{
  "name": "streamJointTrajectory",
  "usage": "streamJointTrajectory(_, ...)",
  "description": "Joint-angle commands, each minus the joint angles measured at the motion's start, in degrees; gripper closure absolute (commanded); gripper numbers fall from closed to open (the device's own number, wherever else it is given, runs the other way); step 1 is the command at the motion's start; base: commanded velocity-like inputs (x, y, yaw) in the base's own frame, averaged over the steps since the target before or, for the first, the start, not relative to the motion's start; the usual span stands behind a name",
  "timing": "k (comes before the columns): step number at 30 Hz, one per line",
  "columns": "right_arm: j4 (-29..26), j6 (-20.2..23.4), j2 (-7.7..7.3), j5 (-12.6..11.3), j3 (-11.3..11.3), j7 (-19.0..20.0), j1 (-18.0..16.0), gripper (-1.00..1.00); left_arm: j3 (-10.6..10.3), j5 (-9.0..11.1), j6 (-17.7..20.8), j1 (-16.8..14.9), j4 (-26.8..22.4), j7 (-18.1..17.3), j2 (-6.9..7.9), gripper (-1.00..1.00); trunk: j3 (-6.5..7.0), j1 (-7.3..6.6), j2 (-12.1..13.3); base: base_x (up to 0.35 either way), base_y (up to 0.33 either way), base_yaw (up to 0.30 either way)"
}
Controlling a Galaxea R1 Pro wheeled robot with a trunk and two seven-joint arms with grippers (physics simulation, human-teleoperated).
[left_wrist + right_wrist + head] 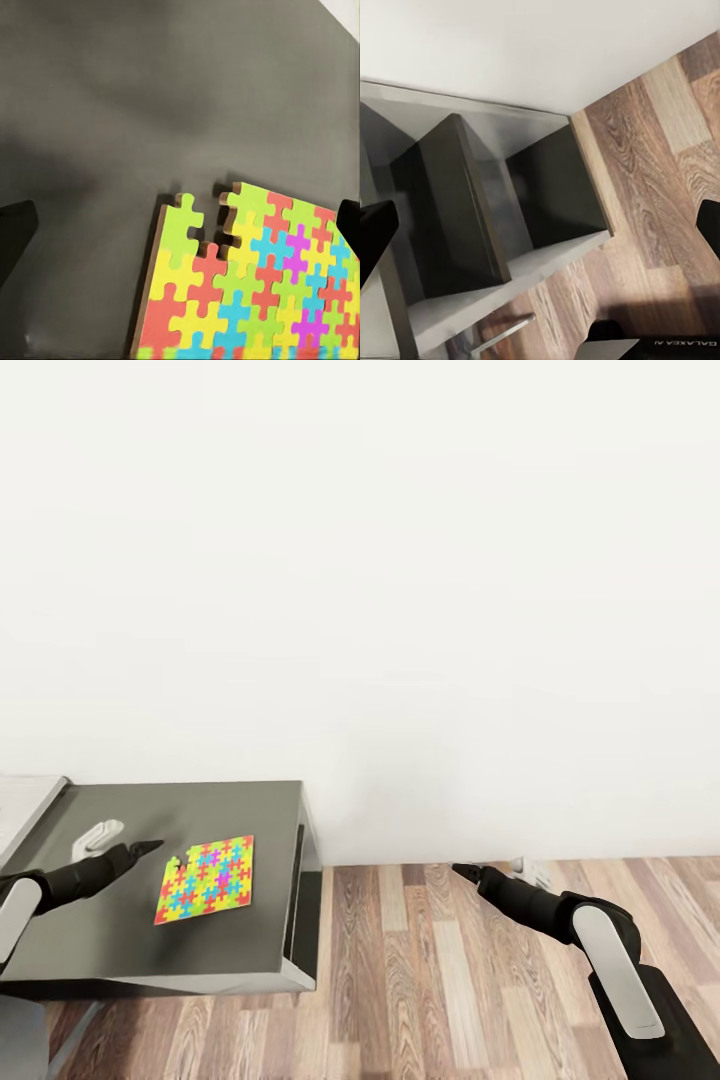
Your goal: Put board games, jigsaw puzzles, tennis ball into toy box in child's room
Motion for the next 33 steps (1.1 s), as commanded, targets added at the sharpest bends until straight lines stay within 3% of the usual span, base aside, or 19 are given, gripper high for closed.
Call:
streamJointTrajectory(1, -0.07, 0.21, 0.0, -0.6, -0.03, -0.56, -0.04, -1.0, 0.13, -0.02, 0.62, -0.05, 0.0, -0.89, 0.01, -1.0, -0.1, 0.02, -0.11, -0.146, 0.123, 0.0)
streamJointTrajectory(12, -0.06, 0.21, 0.0, -0.6, -0.03, -0.56, -0.04, -1.0, 0.14, 0.12, 3.23, -0.05, 0.0, -4.35, 1.75, -1.0, -0.1, 0.02, -0.11, -0.033, 0.028, 0.0)
streamJointTrajectory(15, -0.06, 0.21, 0.0, -0.6, -0.03, -0.56, -0.04, -1.0, 0.08, 0.09, 5.02, -0.07, 0.0, -8.06, 2.2, -1.0, -0.1, 0.02, -0.11, -0.001, 0.001, 0.0)
streamJointTrajectory(17, -0.06, 0.21, 0.0, -0.6, -0.03, -0.56, -0.04, -1.0, -0.21, -0.28, 5.71, -0.05, 0.0, -12.79, 2.35, -1.0, -0.1, 0.02, -0.11, 0.0, 0.0, 0.0)
streamJointTrajectory(20, -0.04, 0.21, 0.0, -0.6, -0.03, -0.56, -0.04, -1.0, -0.3, -1.47, 5.95, -0.07, 0.16, -15.58, 2.4, -1.0, -0.1, 0.02, -0.11, 0.0, 0.0, 0.0)
streamJointTrajectory(25, -0.09, 0.21, 0.0, -0.6, -0.02, -0.56, -0.04, -1.0, -0.3, -3.45, 6.09, -0.4, 1.08, -16.43, 2.38, -1.0, -0.1, 0.02, -0.11, 0.0, 0.0, 0.0)
streamJointTrajectory(33, -0.12, 0.21, 0.0, -0.6, -0.02, -0.56, -0.04, -1.0, -0.3, -3.95, 6.49, -0.82, 2.26, -16.19, 2.34, -1.0, -0.1, 0.02, -0.11, 0.0, 0.0, 0.0)
